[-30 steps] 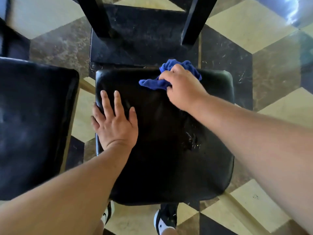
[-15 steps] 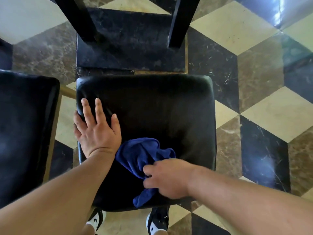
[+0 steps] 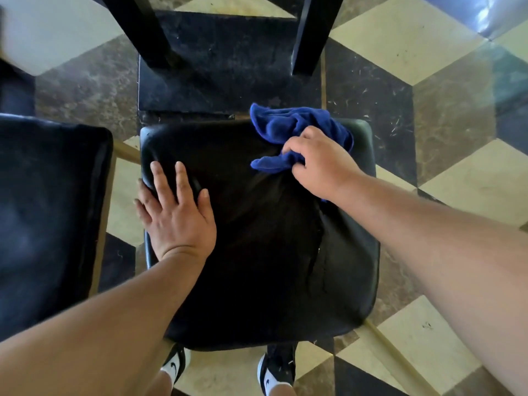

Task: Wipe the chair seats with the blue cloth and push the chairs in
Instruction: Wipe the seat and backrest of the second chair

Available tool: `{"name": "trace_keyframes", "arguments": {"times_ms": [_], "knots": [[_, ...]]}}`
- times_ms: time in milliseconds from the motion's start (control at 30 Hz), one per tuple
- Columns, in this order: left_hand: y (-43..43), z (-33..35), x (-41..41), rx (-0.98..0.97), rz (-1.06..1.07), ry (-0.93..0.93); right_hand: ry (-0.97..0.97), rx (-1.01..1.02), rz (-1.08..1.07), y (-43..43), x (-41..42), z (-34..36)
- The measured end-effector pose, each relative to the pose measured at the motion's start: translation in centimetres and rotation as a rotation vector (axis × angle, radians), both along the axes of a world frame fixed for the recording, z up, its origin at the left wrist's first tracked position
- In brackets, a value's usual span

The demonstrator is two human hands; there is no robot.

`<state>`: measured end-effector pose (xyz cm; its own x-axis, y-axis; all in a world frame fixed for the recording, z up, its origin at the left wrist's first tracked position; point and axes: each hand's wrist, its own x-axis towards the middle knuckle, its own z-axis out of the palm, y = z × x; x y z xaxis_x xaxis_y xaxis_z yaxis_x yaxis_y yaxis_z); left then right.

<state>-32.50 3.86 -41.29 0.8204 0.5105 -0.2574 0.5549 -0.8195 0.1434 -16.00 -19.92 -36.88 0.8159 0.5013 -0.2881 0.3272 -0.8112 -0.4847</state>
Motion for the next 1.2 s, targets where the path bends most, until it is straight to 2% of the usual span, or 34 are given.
{"name": "trace_keyframes", "arguments": {"times_ms": [167, 300, 433, 567, 700, 767, 833, 933, 1033, 1200], "knots": [[-0.4, 0.8, 0.3, 0.023, -0.175, 0.036, 0.105, -0.056, 0.027, 0.6, 1.2, 0.7], [0.1, 0.4, -0.2, 0.100, -0.263, 0.018, 0.081, -0.041, 0.016, 0.7, 0.8, 0.6], [0.5, -0.2, 0.0, 0.057, -0.526, -0.066, 0.045, -0.056, 0.036, 0.0, -0.5, 0.6], [0.5, -0.2, 0.3, 0.017, -0.546, -0.090, 0.117, -0.086, 0.265, -0.9, -7.2, 1.7], [0.5, -0.1, 0.5, 0.002, -0.515, -0.096, 0.363, -0.160, 0.724, -3.3, -16.0, 3.6], [0.4, -0.2, 0.5, 0.004, -0.506, -0.100, 0.419, -0.189, 0.898, -4.2, -16.9, 3.8], [0.4, -0.2, 0.4, 0.012, -0.497, -0.111, 0.421, -0.194, 0.973, -4.0, -14.9, 3.6], [0.4, -0.3, 0.5, 0.016, -0.495, -0.127, 0.314, -0.212, 0.881, -4.1, -9.4, 3.0], [0.4, -0.4, 0.4, 0.023, -0.498, -0.143, 0.143, -0.196, 0.578, -5.4, -2.8, 2.7], [0.4, -0.4, 0.3, 0.031, -0.499, -0.141, 0.048, -0.113, 0.167, -5.8, 1.6, 1.3]]}}
